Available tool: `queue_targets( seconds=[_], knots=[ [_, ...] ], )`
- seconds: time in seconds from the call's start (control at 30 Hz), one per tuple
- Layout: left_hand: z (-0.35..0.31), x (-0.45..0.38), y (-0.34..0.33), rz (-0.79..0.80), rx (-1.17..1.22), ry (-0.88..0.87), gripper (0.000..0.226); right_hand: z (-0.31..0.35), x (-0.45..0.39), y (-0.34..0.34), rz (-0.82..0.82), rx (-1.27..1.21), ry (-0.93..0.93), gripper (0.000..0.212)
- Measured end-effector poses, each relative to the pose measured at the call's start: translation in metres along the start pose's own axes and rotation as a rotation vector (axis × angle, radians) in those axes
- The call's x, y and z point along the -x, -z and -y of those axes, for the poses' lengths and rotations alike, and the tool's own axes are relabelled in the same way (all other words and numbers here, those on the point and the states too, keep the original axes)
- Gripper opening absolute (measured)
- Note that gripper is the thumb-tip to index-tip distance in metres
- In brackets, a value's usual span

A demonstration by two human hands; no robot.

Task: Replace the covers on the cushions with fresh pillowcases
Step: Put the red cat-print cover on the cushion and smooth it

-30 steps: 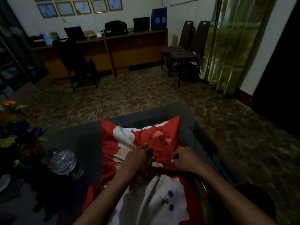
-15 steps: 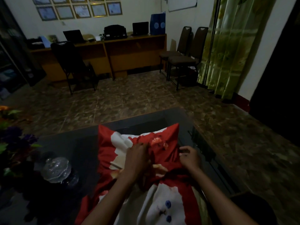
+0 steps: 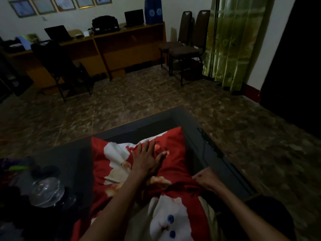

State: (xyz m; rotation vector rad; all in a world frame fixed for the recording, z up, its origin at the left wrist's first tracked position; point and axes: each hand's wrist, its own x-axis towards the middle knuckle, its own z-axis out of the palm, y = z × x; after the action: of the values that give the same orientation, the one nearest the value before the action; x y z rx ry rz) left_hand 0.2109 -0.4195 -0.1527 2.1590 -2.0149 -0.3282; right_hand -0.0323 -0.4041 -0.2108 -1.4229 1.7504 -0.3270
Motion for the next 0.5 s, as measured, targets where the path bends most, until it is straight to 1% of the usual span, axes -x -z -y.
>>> queue_targets(
  seconds=[0.07, 0.13, 0.17, 0.23, 0.27, 0.3, 0.33, 0.4, 0.43, 0.5],
  knots=[
    [-0.003, 0.001, 0.001, -0.011, -0.014, -0.018, 0.08, -0.007, 0.0, -0.002, 0.083, 0.083, -0.013, 0.023],
    [-0.003, 0.0, -0.002, -0.011, -0.007, -0.021, 0.08, -0.003, -0.001, 0.0, 0.1, 0.126, 0.029, 0.024],
    [-0.001, -0.002, -0.004, -0.019, -0.006, -0.017, 0.083, 0.002, -0.001, 0.003, 0.093, 0.132, 0.044, 0.021],
    [0.005, -0.005, -0.01, -0.031, -0.015, 0.001, 0.097, 0.008, 0.003, 0.006, 0.066, 0.136, 0.058, 0.006],
    [0.008, -0.007, -0.012, -0.031, -0.014, 0.006, 0.102, 0.008, 0.003, 0.005, 0.056, 0.144, 0.061, 0.003],
    [0.01, -0.008, -0.013, -0.033, -0.009, 0.007, 0.102, 0.005, 0.003, 0.003, 0.059, 0.159, 0.051, 0.005],
    [0.01, -0.008, -0.013, -0.034, -0.009, 0.004, 0.099, 0.003, 0.003, -0.001, 0.071, 0.188, 0.039, 0.012],
    [0.008, -0.007, -0.011, -0.029, -0.023, -0.007, 0.093, 0.002, 0.003, -0.006, 0.096, 0.279, 0.045, 0.043],
    [0.007, -0.006, -0.01, -0.021, -0.027, -0.009, 0.092, 0.005, 0.003, -0.005, 0.117, 0.319, 0.053, 0.05],
    [0.004, -0.003, -0.007, 0.012, -0.029, -0.001, 0.089, 0.015, 0.006, 0.005, 0.135, 0.33, 0.065, 0.047]
  ],
)
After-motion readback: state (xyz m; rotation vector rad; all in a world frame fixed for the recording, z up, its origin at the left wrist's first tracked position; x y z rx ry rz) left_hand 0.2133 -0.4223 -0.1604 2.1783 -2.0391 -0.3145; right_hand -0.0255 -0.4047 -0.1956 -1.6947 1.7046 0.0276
